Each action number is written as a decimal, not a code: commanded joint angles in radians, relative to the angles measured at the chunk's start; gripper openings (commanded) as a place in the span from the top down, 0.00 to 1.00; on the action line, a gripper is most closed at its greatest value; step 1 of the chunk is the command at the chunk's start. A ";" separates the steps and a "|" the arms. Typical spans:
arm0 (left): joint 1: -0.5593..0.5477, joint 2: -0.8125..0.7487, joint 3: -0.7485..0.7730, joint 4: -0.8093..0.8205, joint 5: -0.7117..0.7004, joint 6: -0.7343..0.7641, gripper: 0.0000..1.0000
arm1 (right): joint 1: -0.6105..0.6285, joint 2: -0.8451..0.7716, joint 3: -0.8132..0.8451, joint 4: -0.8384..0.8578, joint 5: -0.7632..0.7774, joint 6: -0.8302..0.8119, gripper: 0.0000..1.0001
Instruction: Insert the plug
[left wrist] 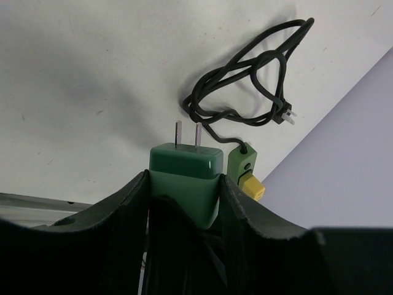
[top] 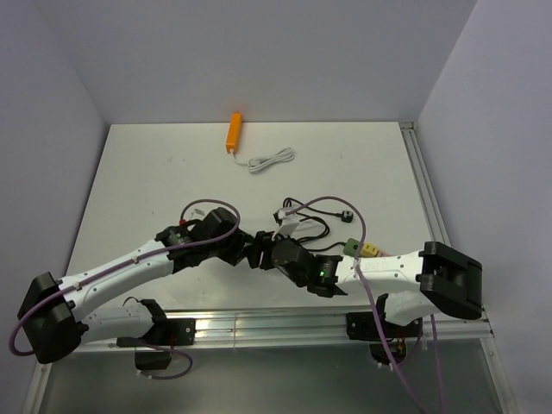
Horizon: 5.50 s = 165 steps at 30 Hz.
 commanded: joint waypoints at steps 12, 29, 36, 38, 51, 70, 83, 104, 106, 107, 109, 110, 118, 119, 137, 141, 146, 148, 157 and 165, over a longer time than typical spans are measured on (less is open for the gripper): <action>-0.011 -0.070 0.012 0.068 -0.047 0.065 0.22 | 0.004 -0.044 -0.010 -0.025 0.143 0.026 1.00; 0.324 0.216 0.331 0.379 -0.443 1.140 0.33 | -0.121 -0.467 -0.047 -0.455 -0.133 0.036 1.00; 0.444 0.686 0.703 0.539 -0.332 1.505 0.34 | -0.256 -0.642 -0.007 -0.587 -0.313 -0.017 1.00; 0.473 0.823 0.856 0.538 -0.283 1.539 0.31 | -0.266 -0.679 0.011 -0.642 -0.310 -0.044 1.00; 0.604 1.251 1.339 0.477 -0.060 1.575 0.13 | -0.332 -0.826 0.025 -0.737 -0.273 -0.104 1.00; 0.616 1.401 1.350 0.360 -0.026 1.392 0.32 | -0.356 -0.846 -0.005 -0.731 -0.282 -0.099 1.00; 0.609 1.281 1.282 0.227 -0.387 1.317 1.00 | -0.355 -0.888 -0.007 -0.766 -0.271 -0.087 1.00; 0.320 1.473 1.342 -0.664 -0.945 1.208 1.00 | -0.355 -0.981 -0.045 -0.802 -0.331 -0.030 1.00; 0.308 1.473 1.309 -0.628 -0.971 1.275 1.00 | -0.355 -0.981 -0.045 -0.806 -0.331 -0.029 1.00; 0.299 1.470 1.283 -0.590 -0.968 1.309 1.00 | -0.355 -0.981 -0.045 -0.811 -0.328 -0.027 1.00; 0.276 1.465 1.239 -0.541 -0.930 1.355 1.00 | -0.355 -0.983 -0.047 -0.811 -0.331 -0.026 1.00; 0.268 1.465 1.232 -0.535 -0.922 1.358 1.00 | -0.355 -0.984 -0.047 -0.809 -0.331 -0.026 1.00; 0.172 1.418 1.152 -0.538 -0.908 1.308 0.53 | -0.356 -0.980 -0.044 -0.802 -0.328 -0.030 1.00; 0.165 1.395 1.140 -0.542 -0.908 1.292 0.48 | -0.356 -0.980 -0.044 -0.800 -0.328 -0.030 1.00; 0.170 1.027 1.026 -0.415 -0.790 1.256 0.18 | -0.356 -0.986 -0.035 -0.825 -0.328 -0.035 1.00; 0.202 0.952 0.963 -0.415 -0.761 1.164 0.17 | -0.355 -0.977 -0.035 -0.825 -0.339 -0.041 1.00; 0.297 0.778 0.789 -0.302 -0.571 1.137 0.18 | -0.355 -0.977 -0.038 -0.820 -0.340 -0.047 1.00; 0.340 0.725 0.736 -0.281 -0.465 1.111 0.19 | -0.356 -0.972 -0.036 -0.819 -0.340 -0.047 1.00; 0.487 0.723 0.702 -0.292 -0.230 0.914 0.19 | -0.355 -0.954 -0.036 -0.790 -0.359 -0.049 1.00; 0.535 0.830 0.745 -0.245 -0.097 0.898 0.16 | -0.355 -0.989 -0.038 -0.825 -0.337 -0.044 1.00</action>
